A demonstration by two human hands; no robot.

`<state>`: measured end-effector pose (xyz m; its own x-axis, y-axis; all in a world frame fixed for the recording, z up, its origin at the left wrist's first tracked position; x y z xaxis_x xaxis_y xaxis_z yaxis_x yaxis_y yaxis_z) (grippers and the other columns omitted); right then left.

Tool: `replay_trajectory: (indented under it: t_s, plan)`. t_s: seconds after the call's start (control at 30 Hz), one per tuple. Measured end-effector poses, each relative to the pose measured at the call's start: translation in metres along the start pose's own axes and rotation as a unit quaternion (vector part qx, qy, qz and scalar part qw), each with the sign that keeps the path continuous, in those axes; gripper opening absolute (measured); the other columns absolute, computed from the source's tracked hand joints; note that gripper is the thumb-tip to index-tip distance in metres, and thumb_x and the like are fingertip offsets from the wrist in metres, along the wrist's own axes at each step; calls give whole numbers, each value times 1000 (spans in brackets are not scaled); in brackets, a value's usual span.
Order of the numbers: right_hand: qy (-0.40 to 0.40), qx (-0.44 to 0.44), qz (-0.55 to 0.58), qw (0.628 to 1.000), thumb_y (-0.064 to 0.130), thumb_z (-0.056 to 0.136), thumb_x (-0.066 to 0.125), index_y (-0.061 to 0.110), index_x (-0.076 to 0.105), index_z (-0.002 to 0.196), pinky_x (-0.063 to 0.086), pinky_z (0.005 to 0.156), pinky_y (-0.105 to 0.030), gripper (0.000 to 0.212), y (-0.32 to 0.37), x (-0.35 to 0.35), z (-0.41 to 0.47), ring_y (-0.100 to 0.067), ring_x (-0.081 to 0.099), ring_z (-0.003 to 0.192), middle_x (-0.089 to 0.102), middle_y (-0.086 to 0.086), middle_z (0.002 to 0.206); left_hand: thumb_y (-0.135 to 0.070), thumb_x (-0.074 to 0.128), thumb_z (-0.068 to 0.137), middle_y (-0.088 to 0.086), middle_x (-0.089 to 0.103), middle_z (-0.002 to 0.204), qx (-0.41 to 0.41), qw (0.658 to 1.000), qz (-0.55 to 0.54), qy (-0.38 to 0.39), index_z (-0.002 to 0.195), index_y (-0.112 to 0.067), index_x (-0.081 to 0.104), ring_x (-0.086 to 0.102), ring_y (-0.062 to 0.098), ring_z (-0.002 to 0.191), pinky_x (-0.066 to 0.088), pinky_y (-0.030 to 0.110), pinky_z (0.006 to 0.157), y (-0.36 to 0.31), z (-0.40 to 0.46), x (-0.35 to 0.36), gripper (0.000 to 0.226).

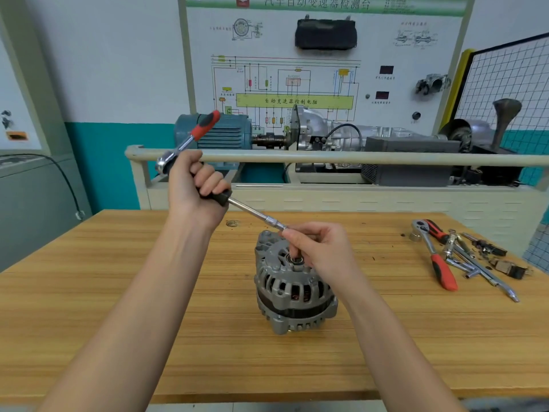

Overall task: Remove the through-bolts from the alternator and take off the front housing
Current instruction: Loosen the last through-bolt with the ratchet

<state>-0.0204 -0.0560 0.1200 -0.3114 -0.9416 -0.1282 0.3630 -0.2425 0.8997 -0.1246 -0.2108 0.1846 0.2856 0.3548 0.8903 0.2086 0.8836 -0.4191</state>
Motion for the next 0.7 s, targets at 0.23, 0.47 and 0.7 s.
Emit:
replay_trajectory:
  t_s: [0.23, 0.47, 0.7]
  plan:
    - [-81, -86, -133, 984, 11, 87, 68, 29, 70, 77, 51, 61, -23, 21, 8, -15, 2, -6, 58, 55, 63, 12, 54, -10, 53, 90, -4, 46, 57, -1, 1000, 16, 4, 75, -10, 56, 48, 9, 49, 47, 21, 56, 14, -1, -26, 14]
    - [-62, -143, -119, 981, 0, 83, 69, 29, 69, 72, 50, 59, -18, 32, 23, -19, 7, -6, 58, 52, 63, 7, 53, -8, 54, 86, -1, 49, 61, -84, 996, 22, 16, 84, -10, 46, 52, 10, 53, 56, 27, 62, 40, -13, -48, 8]
    - [-94, -48, -42, 994, 7, 87, 65, 16, 71, 77, 53, 69, -18, 16, 0, -27, 9, -14, 65, 64, 65, 3, 56, -17, 44, 100, 1, 47, 67, -73, 997, 8, 39, 88, -11, 43, 51, 11, 61, 57, 38, 71, 45, -3, -42, 14]
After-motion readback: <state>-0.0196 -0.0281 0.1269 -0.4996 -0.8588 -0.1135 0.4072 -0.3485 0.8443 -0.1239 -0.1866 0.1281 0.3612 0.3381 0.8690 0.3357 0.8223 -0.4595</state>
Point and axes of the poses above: each hand's wrist, its own z-axis towards the middle knuckle, its own x-axis out of the palm, y = z × x, the point moved 3 cm from there along z, towards the middle knuckle
